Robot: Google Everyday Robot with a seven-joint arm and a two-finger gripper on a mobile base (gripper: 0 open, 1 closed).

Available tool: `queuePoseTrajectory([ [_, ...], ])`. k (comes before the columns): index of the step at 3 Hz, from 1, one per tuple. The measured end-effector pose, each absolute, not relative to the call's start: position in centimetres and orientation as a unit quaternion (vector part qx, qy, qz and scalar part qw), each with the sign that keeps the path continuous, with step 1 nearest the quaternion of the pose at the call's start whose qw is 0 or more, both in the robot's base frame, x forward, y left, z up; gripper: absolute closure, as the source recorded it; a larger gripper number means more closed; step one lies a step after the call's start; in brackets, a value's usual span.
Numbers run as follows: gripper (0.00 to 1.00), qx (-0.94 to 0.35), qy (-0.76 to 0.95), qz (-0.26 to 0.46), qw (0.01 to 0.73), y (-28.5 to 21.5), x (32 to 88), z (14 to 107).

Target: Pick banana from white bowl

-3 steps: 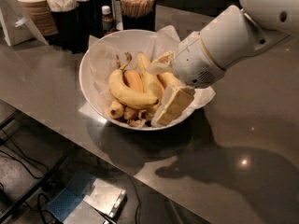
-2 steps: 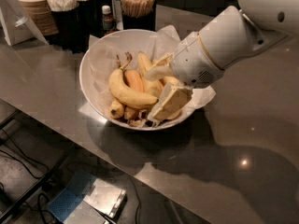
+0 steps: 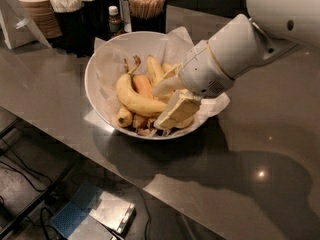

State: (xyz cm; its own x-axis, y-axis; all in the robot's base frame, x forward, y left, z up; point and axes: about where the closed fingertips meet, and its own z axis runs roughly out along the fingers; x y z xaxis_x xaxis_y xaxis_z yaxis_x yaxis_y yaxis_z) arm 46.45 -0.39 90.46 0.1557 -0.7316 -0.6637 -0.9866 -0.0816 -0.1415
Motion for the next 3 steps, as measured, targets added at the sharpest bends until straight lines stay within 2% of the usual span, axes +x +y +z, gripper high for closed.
queuePoseTrajectory([
  [1, 0.4, -0.701, 0.611, 0.227, 0.288, -0.22, 46.47, 89.71],
  [2, 0.59, -0.703, 0.61, 0.226, 0.288, -0.15, 46.5, 89.66],
  [3, 0.82, -0.712, 0.604, 0.216, 0.286, 0.07, 46.54, 89.86],
])
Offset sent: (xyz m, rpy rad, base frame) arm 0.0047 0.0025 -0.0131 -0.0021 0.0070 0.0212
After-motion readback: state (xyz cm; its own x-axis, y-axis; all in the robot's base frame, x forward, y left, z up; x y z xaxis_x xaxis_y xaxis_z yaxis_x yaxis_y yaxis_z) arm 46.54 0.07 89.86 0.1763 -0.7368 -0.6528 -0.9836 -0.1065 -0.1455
